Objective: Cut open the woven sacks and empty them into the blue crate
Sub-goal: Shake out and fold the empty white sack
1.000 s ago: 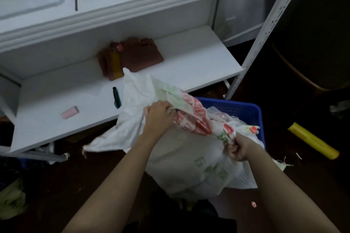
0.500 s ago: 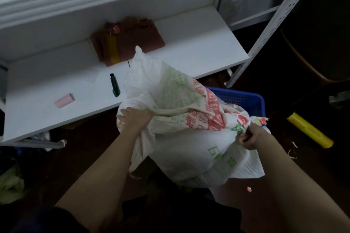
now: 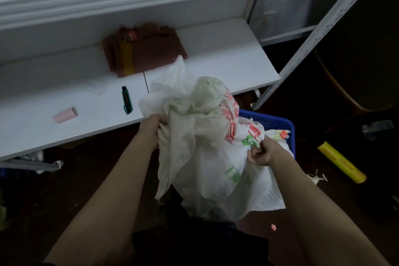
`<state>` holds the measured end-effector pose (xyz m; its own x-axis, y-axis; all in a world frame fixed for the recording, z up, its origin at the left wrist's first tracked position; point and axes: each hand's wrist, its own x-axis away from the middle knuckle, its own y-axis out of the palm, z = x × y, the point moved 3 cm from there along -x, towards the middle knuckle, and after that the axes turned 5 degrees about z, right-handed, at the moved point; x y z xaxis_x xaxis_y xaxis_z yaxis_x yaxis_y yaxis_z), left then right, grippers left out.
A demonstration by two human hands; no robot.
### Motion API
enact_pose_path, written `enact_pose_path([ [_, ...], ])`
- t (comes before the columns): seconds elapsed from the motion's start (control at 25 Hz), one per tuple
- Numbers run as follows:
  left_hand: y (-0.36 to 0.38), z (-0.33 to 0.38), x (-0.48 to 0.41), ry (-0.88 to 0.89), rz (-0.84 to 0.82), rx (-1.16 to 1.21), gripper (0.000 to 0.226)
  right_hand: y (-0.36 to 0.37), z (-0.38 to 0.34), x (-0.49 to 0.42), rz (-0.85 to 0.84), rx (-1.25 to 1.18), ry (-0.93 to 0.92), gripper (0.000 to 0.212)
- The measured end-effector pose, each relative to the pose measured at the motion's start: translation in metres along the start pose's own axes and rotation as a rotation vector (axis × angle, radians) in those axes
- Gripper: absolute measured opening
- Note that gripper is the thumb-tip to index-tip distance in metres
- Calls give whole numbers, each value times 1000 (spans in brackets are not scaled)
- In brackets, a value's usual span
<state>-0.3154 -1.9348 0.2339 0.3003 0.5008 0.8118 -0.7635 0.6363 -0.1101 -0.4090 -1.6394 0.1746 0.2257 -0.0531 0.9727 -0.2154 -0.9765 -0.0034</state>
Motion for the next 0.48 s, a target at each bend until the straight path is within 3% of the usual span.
enact_pose_path([
  [0.24,17,38,55,190,-128,174,25,17,-32,16,-245,-92,-106,49],
  [0.36,36,44,90,317,-215,205,46,-4,-44,17,-385,-47,-101,27],
  [0.44,49,36,102,333,-257,204,21,-21,-48,2,-298,86,-109,10],
  [0.48,54,26,105,287,-264,210,17,-30,-48,-5,-248,141,-93,13],
])
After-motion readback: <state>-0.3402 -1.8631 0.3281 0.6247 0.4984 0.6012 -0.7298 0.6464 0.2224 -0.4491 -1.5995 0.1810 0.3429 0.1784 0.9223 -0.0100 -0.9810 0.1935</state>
